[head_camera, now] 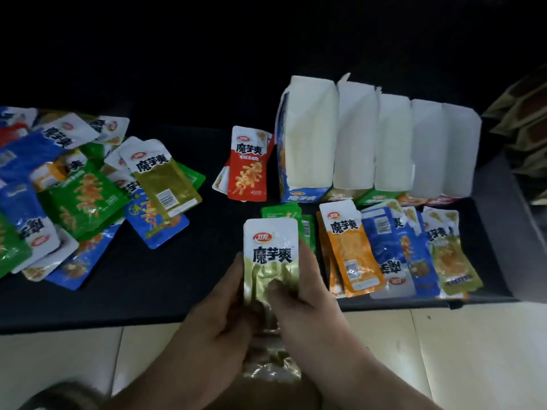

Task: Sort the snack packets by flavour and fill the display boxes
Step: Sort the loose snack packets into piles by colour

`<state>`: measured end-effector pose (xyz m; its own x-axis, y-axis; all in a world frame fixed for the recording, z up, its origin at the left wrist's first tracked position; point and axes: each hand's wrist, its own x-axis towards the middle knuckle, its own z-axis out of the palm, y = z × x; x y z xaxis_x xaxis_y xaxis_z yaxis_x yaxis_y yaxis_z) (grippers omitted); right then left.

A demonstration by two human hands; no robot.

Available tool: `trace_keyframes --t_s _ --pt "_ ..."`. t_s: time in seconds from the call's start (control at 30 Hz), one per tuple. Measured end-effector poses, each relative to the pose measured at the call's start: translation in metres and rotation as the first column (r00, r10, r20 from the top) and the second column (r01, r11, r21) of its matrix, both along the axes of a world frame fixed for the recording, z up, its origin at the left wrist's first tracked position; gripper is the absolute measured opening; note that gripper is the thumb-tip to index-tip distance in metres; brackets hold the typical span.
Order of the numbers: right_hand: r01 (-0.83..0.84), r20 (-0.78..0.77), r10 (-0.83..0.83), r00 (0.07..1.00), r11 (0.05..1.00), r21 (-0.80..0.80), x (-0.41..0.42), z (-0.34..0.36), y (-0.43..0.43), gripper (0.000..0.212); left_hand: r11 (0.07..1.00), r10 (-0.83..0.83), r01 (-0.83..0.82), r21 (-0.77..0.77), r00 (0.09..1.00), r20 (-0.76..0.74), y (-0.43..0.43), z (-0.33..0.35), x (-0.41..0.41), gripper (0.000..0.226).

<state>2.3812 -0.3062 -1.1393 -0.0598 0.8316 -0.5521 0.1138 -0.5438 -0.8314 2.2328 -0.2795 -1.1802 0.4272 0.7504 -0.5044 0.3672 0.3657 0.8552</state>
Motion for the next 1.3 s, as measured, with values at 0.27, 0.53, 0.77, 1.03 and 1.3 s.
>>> trace_keyframes --t_s 0.27,0.53,0.77,1.03,1.3 --pt "0.215 0.136 -0.210 0.968 0.976 -0.024 0.070 -0.007 -0.008 0.087 0.991 -0.072 0.070 0.113 0.997 0.011 0.008 0.016 0.067 0.075" --pt "0.590 0.086 -0.607 0.790 0.791 0.160 0.134 -0.010 -0.039 0.054 0.979 -0.102 0.103 0.176 0.995 -0.013 0.012 0.015 0.144 0.071" --pt "0.577 0.081 -0.612 0.787 0.776 0.256 0.185 -0.012 -0.072 0.054 0.965 -0.161 0.140 0.220 0.984 0.077 0.008 0.007 0.216 0.078" --pt "0.737 -0.021 -0.751 0.660 0.642 0.212 0.216 -0.039 -0.088 0.053 0.936 -0.303 0.274 0.221 0.946 0.112 -0.017 -0.008 0.238 0.061" --pt "0.448 0.546 -0.602 0.582 0.798 0.403 0.264 -0.065 -0.073 0.060 0.921 -0.202 0.211 0.326 0.977 -0.062 -0.005 -0.027 0.224 0.047"
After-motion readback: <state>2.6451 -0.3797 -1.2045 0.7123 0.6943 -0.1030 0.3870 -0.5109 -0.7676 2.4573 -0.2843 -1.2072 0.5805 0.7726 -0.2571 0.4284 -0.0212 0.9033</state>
